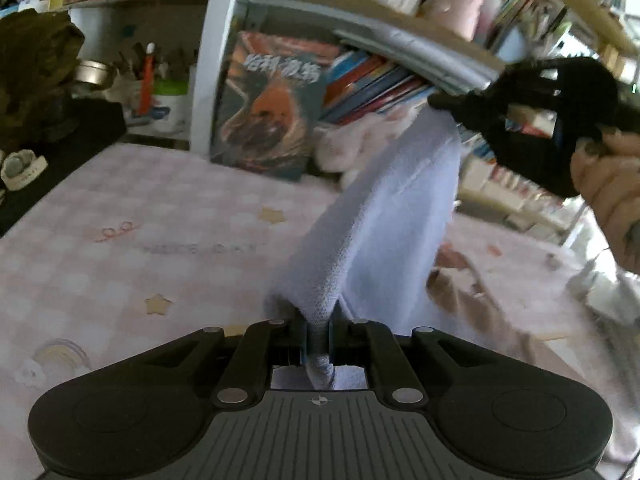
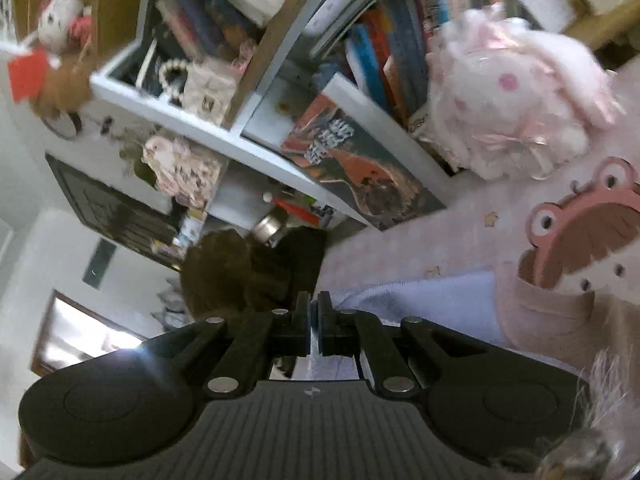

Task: Fold clothes
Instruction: 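Lift the sweater with both tools and shake it open, then lower the sweater onto the mat and open both tools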

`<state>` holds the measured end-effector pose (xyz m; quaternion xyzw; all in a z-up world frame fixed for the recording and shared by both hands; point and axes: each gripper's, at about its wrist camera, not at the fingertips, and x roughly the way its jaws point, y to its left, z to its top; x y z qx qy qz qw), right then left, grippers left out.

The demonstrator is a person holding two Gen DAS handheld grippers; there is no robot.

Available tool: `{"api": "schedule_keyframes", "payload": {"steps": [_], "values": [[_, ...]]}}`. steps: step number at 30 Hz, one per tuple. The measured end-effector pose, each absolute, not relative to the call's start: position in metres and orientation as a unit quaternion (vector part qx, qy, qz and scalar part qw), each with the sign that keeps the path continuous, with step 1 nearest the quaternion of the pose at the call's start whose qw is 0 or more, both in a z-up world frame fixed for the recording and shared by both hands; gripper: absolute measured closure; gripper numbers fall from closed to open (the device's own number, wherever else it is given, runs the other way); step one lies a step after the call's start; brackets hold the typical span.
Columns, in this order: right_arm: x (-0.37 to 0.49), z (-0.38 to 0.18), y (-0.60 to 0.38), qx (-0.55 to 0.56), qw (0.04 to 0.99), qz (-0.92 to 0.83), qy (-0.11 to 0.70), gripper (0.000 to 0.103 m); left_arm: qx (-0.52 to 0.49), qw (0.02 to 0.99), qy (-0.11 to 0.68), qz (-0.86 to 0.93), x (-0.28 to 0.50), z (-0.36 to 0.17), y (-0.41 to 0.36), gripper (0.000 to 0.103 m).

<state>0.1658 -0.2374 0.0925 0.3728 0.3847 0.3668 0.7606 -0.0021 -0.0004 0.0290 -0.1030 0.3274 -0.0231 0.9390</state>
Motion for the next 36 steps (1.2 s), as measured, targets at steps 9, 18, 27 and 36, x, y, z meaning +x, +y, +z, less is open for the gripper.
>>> {"api": "schedule_keyframes", "payload": {"steps": [9, 18, 27, 36], "values": [[0.168, 0.071, -0.209, 0.281, 0.810, 0.328, 0.396, 0.065, -0.060, 0.930, 0.362, -0.010, 0.006, 0.018, 0.021, 0.081], [0.108, 0.051, -0.292, 0.221, 0.854, 0.267, 0.389, 0.056, -0.050, 0.956, 0.287, -0.004, -0.015, 0.057, 0.021, 0.073], [0.028, 0.010, -0.341, 0.011, 0.899, 0.183, 0.398, 0.049, -0.004, 0.948, 0.297, -0.114, 0.007, 0.048, -0.077, 0.070], [-0.010, -0.013, -0.368, -0.052, 0.899, 0.151, 0.408, 0.048, 0.111, 0.916, 0.329, -0.201, 0.004, 0.020, -0.173, 0.061]]}}
